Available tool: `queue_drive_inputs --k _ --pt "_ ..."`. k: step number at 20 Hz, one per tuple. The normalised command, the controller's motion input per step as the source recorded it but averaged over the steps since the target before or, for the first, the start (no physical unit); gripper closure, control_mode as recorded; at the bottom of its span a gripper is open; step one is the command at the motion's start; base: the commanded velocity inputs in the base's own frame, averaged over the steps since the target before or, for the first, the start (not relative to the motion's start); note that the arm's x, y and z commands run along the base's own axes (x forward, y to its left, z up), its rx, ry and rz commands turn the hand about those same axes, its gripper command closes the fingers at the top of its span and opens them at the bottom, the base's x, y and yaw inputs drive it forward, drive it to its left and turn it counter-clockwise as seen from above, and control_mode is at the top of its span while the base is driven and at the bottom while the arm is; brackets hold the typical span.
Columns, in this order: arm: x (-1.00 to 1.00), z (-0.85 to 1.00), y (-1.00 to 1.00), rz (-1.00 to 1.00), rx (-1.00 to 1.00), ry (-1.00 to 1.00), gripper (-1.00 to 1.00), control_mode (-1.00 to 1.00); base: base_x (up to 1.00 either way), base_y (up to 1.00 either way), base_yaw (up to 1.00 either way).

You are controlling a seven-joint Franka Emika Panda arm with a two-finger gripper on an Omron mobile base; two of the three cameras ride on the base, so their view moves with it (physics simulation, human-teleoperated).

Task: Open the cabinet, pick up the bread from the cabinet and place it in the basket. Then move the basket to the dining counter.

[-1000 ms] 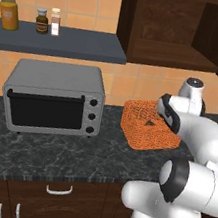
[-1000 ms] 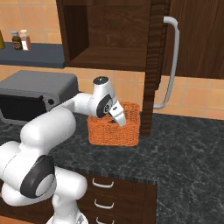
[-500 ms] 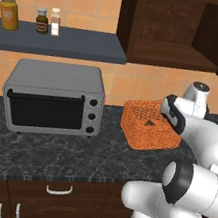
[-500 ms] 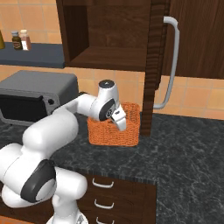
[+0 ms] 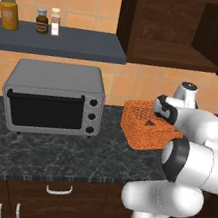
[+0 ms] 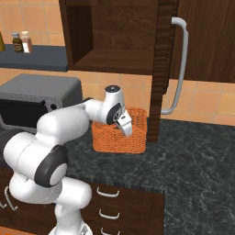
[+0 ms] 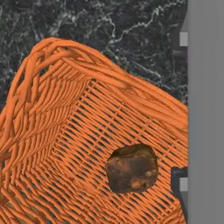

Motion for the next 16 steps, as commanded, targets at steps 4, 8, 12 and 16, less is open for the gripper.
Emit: queue_drive_inputs --k 4,8,12,16 --pt "0.34 -0.16 0.0 0.0 0.01 0.02 -1.0 -1.0 0.0 0.0 0.0" --pt "0.1 -0.37 0.0 0.0 0.02 0.0 -1.0 -1.0 0.0 0.0 0.0" --pt "0.0 -0.58 0.0 0.0 0.03 0.04 -1.0 -1.0 0.0 0.0 0.0" --pt "-0.12 -0.35 -0.02 0.0 0.06 0.05 -1.0 -1.0 0.0 0.0 0.0"
